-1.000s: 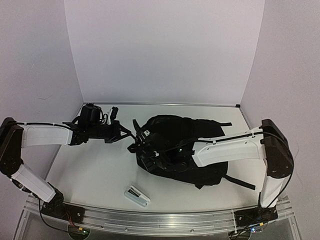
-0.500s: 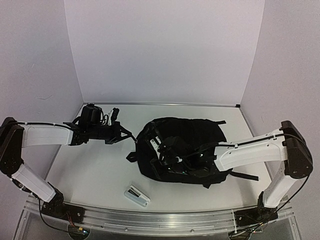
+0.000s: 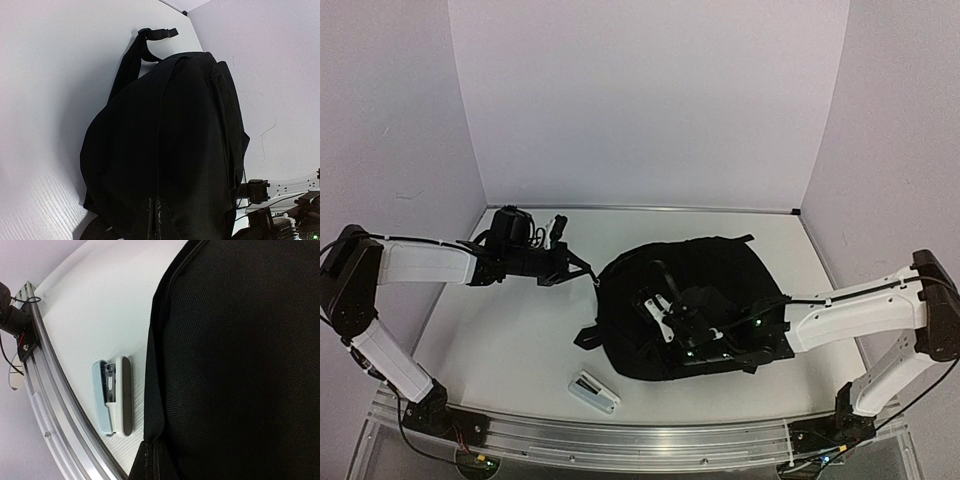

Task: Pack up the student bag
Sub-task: Zip the student bag at the center of the board.

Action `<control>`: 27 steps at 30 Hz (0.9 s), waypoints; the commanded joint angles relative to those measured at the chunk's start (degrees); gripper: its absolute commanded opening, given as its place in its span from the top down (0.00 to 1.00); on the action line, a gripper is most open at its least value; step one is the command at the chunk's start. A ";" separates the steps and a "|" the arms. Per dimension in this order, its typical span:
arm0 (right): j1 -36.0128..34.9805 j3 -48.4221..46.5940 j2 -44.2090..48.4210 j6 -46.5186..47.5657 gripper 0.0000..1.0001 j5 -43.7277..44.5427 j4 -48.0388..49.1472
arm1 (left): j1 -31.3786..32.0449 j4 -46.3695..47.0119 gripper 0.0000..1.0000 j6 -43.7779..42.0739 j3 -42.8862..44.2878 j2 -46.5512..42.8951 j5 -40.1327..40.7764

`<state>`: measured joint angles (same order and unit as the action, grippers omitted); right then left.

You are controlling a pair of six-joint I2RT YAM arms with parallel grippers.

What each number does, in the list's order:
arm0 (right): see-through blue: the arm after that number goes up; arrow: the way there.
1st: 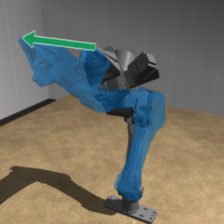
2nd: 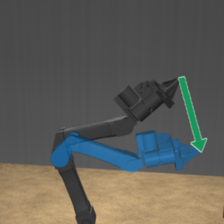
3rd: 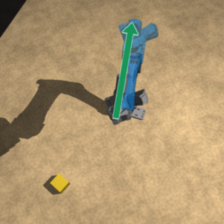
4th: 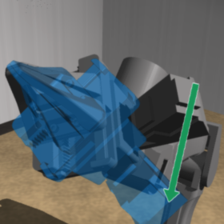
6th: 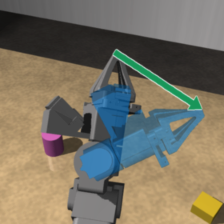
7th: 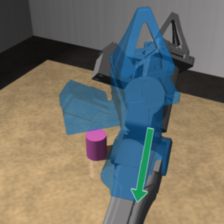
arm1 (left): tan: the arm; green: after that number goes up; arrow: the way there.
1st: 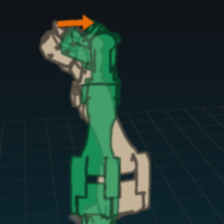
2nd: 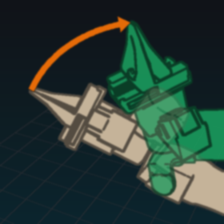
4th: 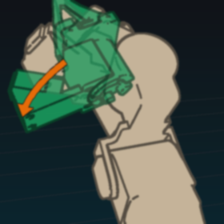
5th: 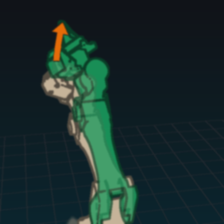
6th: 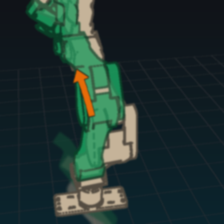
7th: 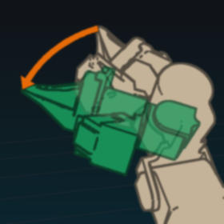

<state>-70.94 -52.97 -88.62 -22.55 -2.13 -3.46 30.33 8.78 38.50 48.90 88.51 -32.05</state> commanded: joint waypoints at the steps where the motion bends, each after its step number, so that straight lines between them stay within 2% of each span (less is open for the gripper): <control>1: -1.66 2.79 4.65 -2.60 1.00 -7.40 -3.64 | -0.80 4.54 1.00 -1.73 3.39 0.85 0.68; 15: -2.25 6.03 8.85 -3.28 1.00 -22.75 -7.49 | -0.80 7.99 1.00 -0.94 6.83 6.08 -2.93; 20: -2.27 3.94 9.72 -2.85 1.00 -19.49 -9.76 | -0.80 9.08 1.00 -0.21 6.59 6.50 -4.81; 21: -2.28 3.02 9.89 -2.92 0.97 -17.37 -9.88 | -0.80 9.53 1.00 -0.06 6.33 6.42 -5.31; 23: -2.23 1.12 10.19 -3.85 0.82 -11.29 -9.98 | -0.79 9.98 1.00 0.05 5.96 6.14 -6.02; 26: -2.27 -2.95 10.42 -6.55 0.50 -1.47 -9.98 | -0.79 10.12 1.00 -0.08 5.55 5.67 -7.35; 27: -2.28 -3.90 10.34 -7.14 0.46 0.48 -9.96 | -0.80 10.12 1.00 0.00 5.42 5.57 -7.68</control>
<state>-72.71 -50.50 -80.42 -27.09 -13.65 -12.67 30.20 14.09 38.02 52.93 95.11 -37.91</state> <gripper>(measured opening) 0.408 0.018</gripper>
